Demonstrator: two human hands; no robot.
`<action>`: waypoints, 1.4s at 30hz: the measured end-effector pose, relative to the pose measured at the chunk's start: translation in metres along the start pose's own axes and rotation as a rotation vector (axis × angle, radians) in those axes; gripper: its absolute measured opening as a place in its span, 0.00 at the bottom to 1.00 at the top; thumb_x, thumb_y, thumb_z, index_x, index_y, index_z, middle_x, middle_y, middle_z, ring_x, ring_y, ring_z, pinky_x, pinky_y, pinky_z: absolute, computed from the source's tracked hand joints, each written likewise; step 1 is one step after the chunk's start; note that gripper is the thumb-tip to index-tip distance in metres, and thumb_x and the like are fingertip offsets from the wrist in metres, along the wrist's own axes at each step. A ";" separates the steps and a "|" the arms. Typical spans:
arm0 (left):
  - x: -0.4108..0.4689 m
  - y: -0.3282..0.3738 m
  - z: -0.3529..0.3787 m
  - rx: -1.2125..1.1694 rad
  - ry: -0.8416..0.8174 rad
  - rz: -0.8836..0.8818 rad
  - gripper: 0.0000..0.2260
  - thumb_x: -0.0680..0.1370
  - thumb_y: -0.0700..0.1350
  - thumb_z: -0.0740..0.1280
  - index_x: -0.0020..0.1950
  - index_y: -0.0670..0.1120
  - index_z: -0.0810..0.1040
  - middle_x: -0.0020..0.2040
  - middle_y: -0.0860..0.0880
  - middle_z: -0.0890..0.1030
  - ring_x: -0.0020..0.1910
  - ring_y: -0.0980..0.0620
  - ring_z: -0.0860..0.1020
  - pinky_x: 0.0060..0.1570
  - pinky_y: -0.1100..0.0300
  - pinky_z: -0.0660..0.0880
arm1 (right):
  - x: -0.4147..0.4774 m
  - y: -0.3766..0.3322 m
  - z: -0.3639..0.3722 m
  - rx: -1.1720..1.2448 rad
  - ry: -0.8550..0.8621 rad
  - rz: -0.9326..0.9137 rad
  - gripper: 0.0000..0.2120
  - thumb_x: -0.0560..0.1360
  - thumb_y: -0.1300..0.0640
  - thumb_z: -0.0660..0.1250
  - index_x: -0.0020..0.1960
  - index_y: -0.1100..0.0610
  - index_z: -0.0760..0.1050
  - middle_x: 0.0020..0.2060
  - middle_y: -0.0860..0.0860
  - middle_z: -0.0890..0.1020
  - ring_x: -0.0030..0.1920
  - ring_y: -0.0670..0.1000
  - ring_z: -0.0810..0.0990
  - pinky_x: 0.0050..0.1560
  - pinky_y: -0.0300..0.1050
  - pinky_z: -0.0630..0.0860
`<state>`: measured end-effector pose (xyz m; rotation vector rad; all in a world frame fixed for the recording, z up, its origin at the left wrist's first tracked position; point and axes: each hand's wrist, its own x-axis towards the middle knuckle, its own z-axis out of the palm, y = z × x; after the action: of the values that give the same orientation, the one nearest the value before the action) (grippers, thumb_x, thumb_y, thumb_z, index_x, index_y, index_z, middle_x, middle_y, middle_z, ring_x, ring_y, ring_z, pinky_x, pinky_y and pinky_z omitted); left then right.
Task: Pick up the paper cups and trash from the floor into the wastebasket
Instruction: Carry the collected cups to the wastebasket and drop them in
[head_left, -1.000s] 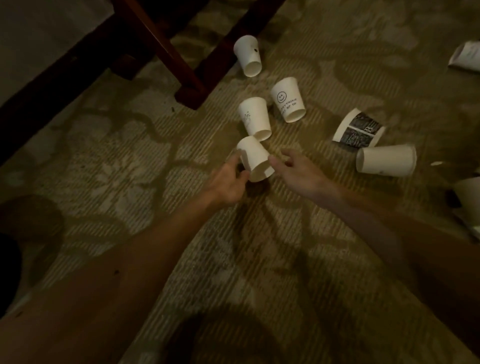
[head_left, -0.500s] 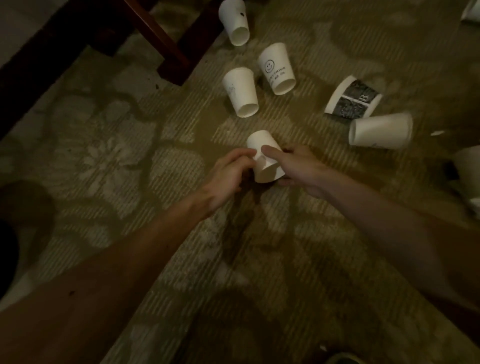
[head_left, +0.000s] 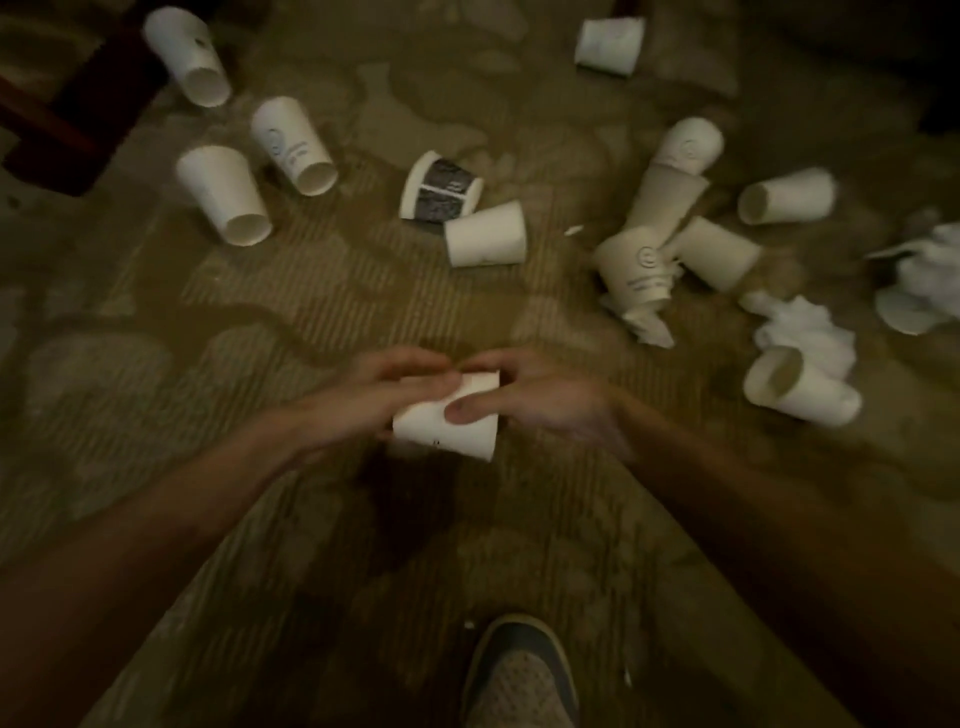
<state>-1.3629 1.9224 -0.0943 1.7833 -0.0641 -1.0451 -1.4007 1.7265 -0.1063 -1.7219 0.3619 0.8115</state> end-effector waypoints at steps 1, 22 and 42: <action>0.004 0.004 0.007 0.137 -0.099 -0.006 0.31 0.62 0.64 0.72 0.63 0.56 0.77 0.58 0.54 0.80 0.55 0.52 0.80 0.46 0.54 0.82 | -0.009 0.004 -0.004 -0.034 -0.007 -0.026 0.26 0.65 0.51 0.80 0.62 0.48 0.78 0.57 0.47 0.82 0.58 0.49 0.79 0.62 0.52 0.77; 0.018 -0.001 0.030 -0.311 -0.040 -0.094 0.42 0.57 0.64 0.76 0.66 0.46 0.72 0.56 0.46 0.84 0.55 0.49 0.84 0.45 0.57 0.80 | 0.015 0.036 -0.129 -0.240 0.866 0.140 0.41 0.71 0.43 0.74 0.75 0.56 0.59 0.70 0.55 0.69 0.66 0.57 0.73 0.62 0.56 0.76; 0.029 0.000 0.035 -0.569 -0.055 -0.060 0.30 0.68 0.68 0.68 0.66 0.56 0.74 0.59 0.51 0.84 0.64 0.48 0.78 0.60 0.43 0.73 | -0.016 0.039 -0.014 0.138 0.333 -0.003 0.28 0.76 0.41 0.67 0.70 0.56 0.71 0.58 0.51 0.81 0.56 0.52 0.81 0.59 0.53 0.78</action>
<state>-1.3680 1.8830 -0.1153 1.2464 0.2341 -1.0288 -1.4318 1.6982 -0.1216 -1.7260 0.6256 0.4834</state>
